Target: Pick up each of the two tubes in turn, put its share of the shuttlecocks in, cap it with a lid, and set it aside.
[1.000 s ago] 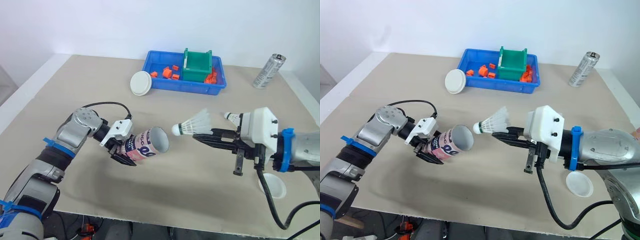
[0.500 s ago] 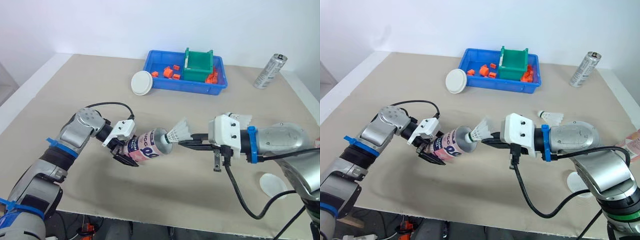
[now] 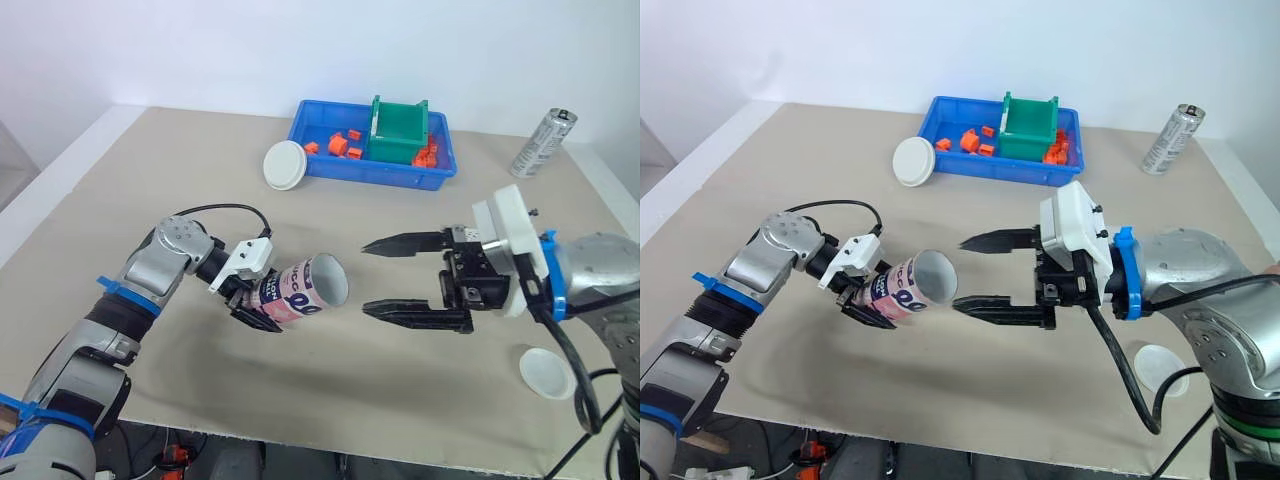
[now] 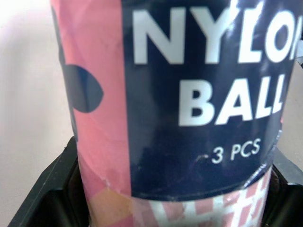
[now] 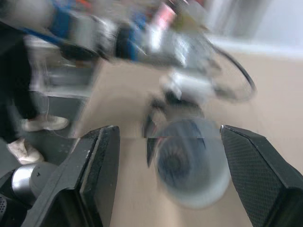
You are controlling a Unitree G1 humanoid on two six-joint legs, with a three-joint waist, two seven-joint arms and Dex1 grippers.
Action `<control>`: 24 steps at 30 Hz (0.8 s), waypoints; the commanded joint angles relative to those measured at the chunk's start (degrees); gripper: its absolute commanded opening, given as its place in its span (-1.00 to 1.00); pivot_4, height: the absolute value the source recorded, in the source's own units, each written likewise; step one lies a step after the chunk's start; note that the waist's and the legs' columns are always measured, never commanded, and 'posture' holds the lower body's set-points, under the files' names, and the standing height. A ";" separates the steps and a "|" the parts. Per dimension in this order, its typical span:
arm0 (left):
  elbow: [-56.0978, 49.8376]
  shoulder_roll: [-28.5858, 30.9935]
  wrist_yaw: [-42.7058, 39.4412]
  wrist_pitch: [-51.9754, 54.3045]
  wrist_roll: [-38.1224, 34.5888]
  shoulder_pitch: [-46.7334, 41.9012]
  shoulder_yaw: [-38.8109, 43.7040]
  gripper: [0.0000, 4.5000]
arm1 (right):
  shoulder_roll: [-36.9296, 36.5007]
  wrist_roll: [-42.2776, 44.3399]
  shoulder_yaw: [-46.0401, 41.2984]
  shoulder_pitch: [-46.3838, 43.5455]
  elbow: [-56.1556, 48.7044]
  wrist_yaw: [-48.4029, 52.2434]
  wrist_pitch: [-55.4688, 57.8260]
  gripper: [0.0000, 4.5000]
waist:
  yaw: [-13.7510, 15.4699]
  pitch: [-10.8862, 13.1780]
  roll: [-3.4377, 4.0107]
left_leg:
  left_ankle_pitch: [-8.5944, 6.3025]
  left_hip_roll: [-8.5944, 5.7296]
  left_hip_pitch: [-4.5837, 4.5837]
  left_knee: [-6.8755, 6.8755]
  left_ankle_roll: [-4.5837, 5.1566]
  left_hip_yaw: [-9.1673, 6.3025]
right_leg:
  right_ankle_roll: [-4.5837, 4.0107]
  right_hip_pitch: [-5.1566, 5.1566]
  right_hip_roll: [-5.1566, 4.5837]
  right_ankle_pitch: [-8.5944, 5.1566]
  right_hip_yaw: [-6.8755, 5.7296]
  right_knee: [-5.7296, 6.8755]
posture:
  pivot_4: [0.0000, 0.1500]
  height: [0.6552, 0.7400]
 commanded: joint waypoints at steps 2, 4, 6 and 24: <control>-2.65 0.16 0.16 0.23 -0.13 0.59 2.34 0.71 | 0.19 -10.63 -14.66 9.21 7.61 -7.45 -4.75 0.66 | 0.14 0.00 0.01 | 0.00 -0.03 -0.08 0.03 0.00 -0.01 | 0.04 -0.06 -0.01 0.02 0.00 0.00 | 1.00 0.71; -2.99 -0.06 0.17 0.23 -0.16 0.88 2.67 0.71 | 0.85 -12.99 -21.42 14.48 11.26 -7.61 -6.42 0.66 | 0.19 0.00 0.03 | 0.00 -0.08 -0.11 0.05 0.00 0.00 | 0.09 -0.08 -0.04 0.04 0.02 0.01 | 1.00 0.71; -3.20 -0.32 0.13 0.12 -0.08 0.97 2.83 0.71 | 1.12 -15.47 -26.17 19.89 14.95 -6.63 -8.25 0.66 | 0.32 0.00 0.03 | 0.01 -0.08 -0.10 0.05 0.01 -0.03 | 0.09 -0.07 -0.02 0.04 0.01 0.02 | 1.00 0.71; -3.84 -1.30 0.76 0.75 -0.03 0.80 3.66 0.71 | 3.69 -21.07 -21.79 20.89 38.08 -4.40 -15.77 0.66 | -0.56 -0.01 0.09 | 0.18 -0.10 0.10 0.14 0.24 0.20 | 0.12 0.01 -0.08 0.15 0.19 0.01 | 1.00 0.71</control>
